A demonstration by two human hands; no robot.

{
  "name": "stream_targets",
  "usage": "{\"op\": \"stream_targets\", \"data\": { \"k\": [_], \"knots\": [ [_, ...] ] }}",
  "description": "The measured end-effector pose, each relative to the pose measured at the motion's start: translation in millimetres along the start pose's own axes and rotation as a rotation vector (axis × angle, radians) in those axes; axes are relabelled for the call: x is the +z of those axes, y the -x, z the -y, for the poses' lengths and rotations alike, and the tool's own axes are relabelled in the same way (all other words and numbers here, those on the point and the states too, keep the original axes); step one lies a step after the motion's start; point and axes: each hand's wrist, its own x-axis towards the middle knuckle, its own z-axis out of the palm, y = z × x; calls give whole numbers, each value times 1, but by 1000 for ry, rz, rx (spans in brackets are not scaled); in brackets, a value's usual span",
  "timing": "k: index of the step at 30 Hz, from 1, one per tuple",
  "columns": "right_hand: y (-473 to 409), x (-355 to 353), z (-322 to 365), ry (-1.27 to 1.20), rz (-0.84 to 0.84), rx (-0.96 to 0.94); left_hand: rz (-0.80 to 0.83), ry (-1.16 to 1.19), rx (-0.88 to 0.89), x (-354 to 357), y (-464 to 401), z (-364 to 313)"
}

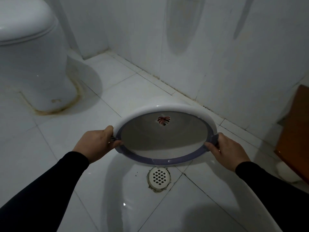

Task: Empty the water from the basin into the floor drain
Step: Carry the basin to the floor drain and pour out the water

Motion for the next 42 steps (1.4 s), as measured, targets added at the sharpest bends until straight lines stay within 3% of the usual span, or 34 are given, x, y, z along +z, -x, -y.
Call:
{"op": "stream_targets", "data": {
  "k": [26,32,42],
  "knots": [
    [1,-1,1,2,-13,-4,50,0,-28,-3,0,0],
    [-2,2,5,-104,-66,8,122,58,-150,0,0,0],
    [-21,2,28,-395,-183,108,116,336,-534,2,-20,-14]
  ]
}}
